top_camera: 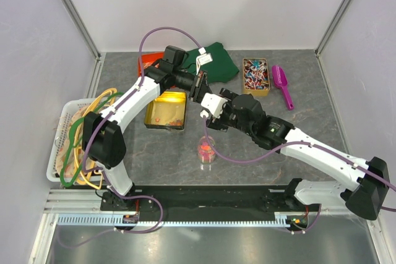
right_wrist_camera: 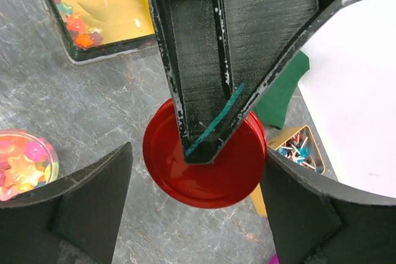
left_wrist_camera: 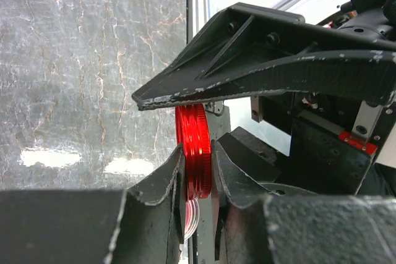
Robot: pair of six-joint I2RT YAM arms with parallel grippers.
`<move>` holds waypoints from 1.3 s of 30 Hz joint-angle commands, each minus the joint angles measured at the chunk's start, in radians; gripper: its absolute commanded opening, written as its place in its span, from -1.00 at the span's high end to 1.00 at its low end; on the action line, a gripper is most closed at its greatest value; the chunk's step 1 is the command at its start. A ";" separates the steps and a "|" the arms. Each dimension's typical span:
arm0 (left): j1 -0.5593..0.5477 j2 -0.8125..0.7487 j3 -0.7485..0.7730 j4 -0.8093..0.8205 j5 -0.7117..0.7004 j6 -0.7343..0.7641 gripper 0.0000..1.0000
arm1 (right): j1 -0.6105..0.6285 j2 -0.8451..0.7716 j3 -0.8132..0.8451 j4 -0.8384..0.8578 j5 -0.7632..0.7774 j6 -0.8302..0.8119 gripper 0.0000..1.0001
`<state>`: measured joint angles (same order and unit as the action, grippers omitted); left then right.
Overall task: Pack the candies
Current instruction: Pick up the bottle lid at the center of the board.
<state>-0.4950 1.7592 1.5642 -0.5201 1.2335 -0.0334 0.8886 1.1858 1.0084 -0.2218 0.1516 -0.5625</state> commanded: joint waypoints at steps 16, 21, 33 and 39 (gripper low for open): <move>-0.001 0.005 -0.021 0.038 0.026 -0.016 0.96 | 0.013 -0.015 0.064 0.025 0.028 -0.019 -0.61; -0.001 0.008 -0.024 0.040 0.023 -0.014 0.96 | 0.012 -0.008 0.065 0.024 0.022 -0.019 -0.23; 0.000 0.020 -0.016 0.043 0.024 -0.013 0.76 | 0.013 -0.012 0.065 0.012 0.026 -0.030 0.07; 0.003 0.019 -0.010 0.048 0.015 -0.016 0.66 | 0.013 -0.018 0.061 -0.002 0.020 -0.031 0.06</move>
<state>-0.4950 1.7729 1.5471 -0.4942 1.2407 -0.0334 0.8967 1.1923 1.0302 -0.2436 0.1749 -0.5804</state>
